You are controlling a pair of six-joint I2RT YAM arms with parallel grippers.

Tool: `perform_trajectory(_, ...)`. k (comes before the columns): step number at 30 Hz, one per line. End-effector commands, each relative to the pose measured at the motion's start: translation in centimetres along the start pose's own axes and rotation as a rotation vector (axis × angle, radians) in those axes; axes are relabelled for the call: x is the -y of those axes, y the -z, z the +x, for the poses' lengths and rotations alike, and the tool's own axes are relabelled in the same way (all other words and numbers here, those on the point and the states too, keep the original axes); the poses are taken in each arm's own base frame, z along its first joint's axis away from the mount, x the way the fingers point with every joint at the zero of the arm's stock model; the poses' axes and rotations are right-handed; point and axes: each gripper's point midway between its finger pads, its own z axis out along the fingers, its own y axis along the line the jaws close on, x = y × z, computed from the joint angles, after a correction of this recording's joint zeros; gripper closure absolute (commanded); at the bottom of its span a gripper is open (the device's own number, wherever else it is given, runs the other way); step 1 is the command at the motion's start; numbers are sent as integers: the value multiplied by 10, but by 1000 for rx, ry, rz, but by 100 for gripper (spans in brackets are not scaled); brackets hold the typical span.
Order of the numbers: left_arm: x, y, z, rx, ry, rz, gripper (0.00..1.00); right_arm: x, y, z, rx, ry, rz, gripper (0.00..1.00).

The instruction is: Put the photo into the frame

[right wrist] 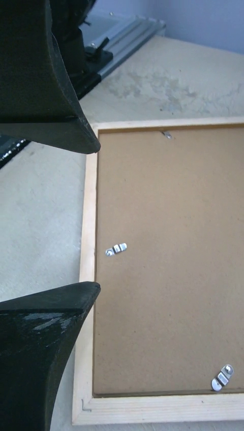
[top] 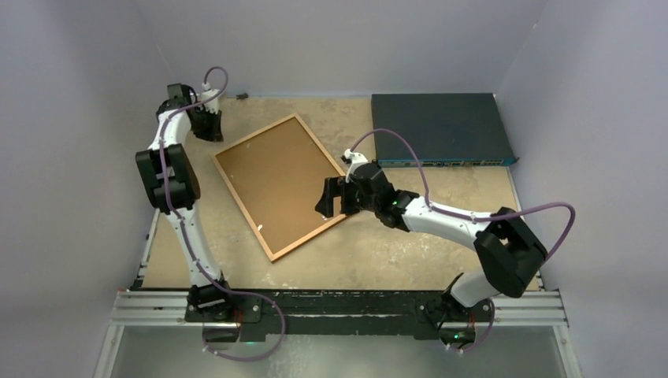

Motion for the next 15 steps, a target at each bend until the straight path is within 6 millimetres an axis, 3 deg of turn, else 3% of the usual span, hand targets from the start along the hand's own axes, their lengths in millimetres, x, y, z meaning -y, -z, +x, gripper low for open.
perform_trajectory(1,10,-13,-31,46,8,18,88,-16,12,-2,26,-15,-84,1)
perform_trajectory(9,18,-32,-6,-30,0,74,86,-4,12,43,-79,-106,-100,1)
perform_trajectory(15,22,-39,24,-117,-3,114,88,-5,18,38,-51,-98,-107,2)
